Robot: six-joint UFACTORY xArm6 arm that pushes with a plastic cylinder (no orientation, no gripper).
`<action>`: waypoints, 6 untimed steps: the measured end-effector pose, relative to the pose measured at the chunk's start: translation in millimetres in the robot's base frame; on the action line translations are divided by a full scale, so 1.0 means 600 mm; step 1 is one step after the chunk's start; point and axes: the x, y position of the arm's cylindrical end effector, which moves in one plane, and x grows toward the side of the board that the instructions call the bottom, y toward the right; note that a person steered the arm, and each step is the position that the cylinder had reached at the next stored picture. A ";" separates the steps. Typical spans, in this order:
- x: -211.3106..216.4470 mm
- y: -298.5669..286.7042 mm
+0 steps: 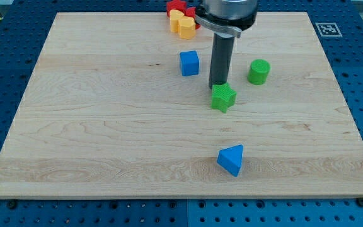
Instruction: Push the green star into the blue triangle
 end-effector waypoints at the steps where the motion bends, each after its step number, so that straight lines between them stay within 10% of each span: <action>1: 0.001 0.000; 6: 0.178 0.017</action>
